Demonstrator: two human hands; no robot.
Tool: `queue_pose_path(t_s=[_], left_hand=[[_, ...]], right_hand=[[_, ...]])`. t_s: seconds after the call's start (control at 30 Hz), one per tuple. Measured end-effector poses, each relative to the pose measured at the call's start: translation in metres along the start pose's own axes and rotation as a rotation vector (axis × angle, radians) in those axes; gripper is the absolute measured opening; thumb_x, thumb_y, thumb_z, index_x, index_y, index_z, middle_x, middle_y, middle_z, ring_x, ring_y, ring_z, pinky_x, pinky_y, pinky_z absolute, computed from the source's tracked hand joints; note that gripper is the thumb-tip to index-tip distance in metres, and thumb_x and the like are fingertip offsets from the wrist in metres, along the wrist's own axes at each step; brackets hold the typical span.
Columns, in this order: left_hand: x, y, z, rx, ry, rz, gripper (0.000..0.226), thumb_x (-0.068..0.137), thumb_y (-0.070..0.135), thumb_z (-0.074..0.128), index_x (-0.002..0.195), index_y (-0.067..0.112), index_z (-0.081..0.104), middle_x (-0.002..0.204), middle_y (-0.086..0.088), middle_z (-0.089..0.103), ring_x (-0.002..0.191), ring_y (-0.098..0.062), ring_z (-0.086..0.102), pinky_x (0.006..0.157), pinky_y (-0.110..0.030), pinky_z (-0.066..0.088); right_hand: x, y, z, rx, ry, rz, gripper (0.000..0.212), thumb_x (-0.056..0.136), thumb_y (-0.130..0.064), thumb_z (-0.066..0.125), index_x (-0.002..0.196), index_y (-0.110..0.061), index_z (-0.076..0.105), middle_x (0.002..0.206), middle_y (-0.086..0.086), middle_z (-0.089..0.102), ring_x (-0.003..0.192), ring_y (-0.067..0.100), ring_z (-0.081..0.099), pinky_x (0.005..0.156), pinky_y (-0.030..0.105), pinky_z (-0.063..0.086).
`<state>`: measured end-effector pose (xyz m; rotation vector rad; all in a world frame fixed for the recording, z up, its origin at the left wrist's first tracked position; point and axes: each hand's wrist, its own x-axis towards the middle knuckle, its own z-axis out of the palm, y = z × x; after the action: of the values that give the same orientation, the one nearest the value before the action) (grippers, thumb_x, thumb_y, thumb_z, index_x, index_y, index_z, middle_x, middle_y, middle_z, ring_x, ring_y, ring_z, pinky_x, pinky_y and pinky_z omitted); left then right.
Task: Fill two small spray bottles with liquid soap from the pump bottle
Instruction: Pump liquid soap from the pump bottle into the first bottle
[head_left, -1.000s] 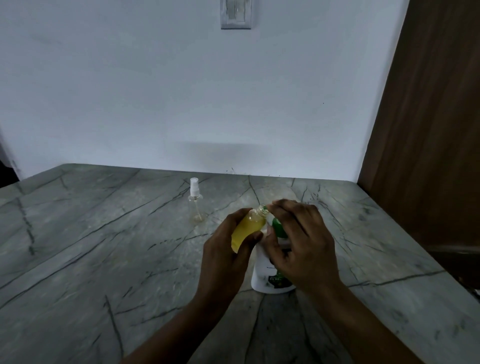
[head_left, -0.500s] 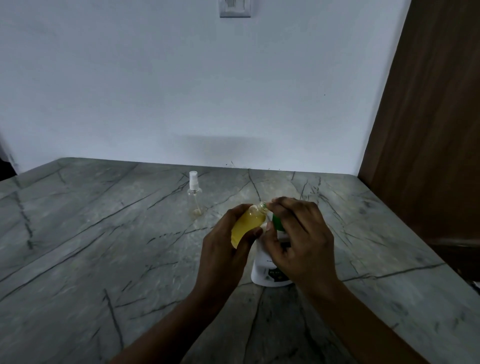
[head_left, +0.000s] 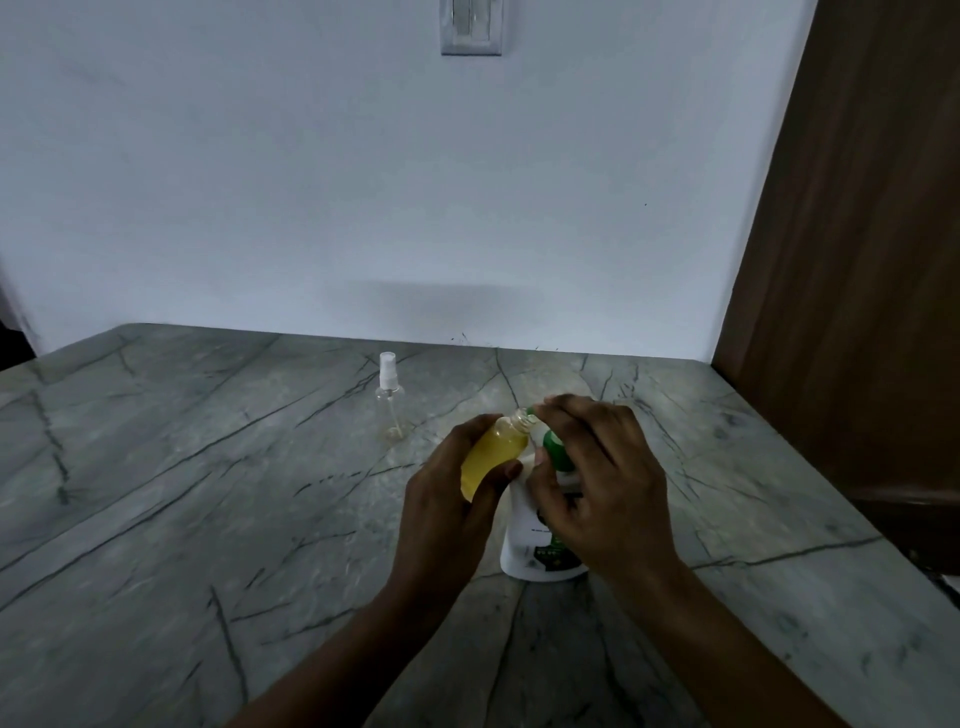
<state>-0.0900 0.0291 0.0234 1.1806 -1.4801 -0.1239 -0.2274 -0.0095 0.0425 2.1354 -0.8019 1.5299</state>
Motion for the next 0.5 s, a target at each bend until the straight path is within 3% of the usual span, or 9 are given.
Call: queue_pose_path(t_s=[0.5], left_hand=[[-0.0016, -0.0030, 0.0023, -0.002, -0.006, -0.012, 0.037, 0.082, 0.028, 0.063, 0.118, 0.026, 0.054, 0.106, 0.017, 0.061, 0.097, 0.007, 0.056, 0.076, -0.006, 0.042]], right_hand=[[-0.0057, -0.0011, 0.0055, -0.014, 0.042, -0.004, 0.029, 0.084, -0.020, 0.056, 0.100, 0.001, 0.069, 0.099, 0.013, 0.067, 0.098, 0.019, 0.053, 0.087, 0.016, 0.038]])
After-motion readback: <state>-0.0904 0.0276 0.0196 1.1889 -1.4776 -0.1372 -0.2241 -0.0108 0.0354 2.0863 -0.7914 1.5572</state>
